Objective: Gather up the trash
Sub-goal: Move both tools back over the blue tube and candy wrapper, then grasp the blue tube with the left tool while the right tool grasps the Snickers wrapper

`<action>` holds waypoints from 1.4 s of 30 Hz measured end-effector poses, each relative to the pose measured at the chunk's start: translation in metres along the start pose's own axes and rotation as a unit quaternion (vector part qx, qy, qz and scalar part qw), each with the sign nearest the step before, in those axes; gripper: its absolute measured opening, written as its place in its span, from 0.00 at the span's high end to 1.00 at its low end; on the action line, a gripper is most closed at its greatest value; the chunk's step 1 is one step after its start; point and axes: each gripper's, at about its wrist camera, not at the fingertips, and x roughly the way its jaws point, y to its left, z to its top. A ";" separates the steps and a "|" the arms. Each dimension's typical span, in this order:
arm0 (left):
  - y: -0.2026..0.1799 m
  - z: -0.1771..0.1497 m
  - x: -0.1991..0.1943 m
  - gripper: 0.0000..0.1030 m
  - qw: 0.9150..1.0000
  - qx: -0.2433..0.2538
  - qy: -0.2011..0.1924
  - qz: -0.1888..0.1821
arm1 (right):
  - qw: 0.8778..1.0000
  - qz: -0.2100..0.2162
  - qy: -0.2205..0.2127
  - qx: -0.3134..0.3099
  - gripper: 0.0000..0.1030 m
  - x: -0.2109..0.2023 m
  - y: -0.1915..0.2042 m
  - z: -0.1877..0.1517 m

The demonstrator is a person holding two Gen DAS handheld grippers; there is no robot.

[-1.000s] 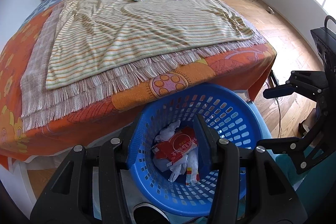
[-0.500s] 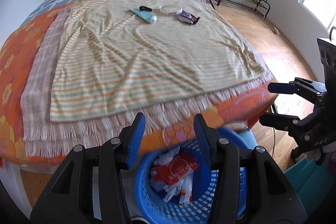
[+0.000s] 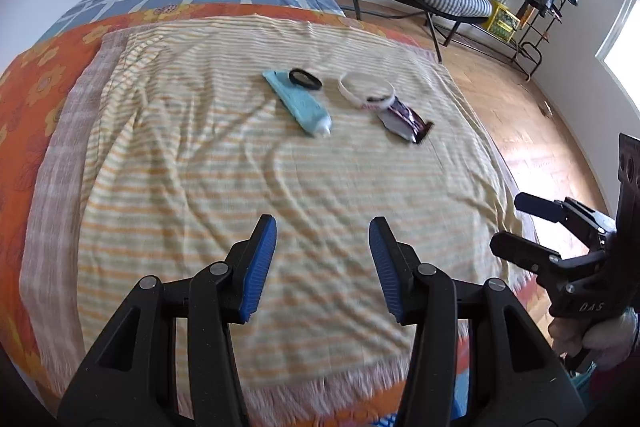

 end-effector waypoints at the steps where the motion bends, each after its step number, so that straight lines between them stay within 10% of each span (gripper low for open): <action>1: 0.000 0.008 0.006 0.47 1.000 0.002 0.000 0.004 | 1.000 -0.002 0.001 0.005 0.16 0.006 -0.005 0.006; 23: -0.001 0.085 0.133 0.44 0.993 0.000 0.061 0.096 | 0.999 -0.035 0.014 0.017 0.17 0.104 -0.045 0.076; 36: 0.021 0.085 0.126 0.62 0.996 0.000 0.053 0.066 | 0.998 -0.049 0.029 -0.004 0.18 0.135 -0.026 0.084; 42: 0.029 0.074 0.113 0.62 0.997 -0.001 0.051 0.063 | 0.998 -0.053 0.033 0.015 0.57 0.127 -0.039 0.083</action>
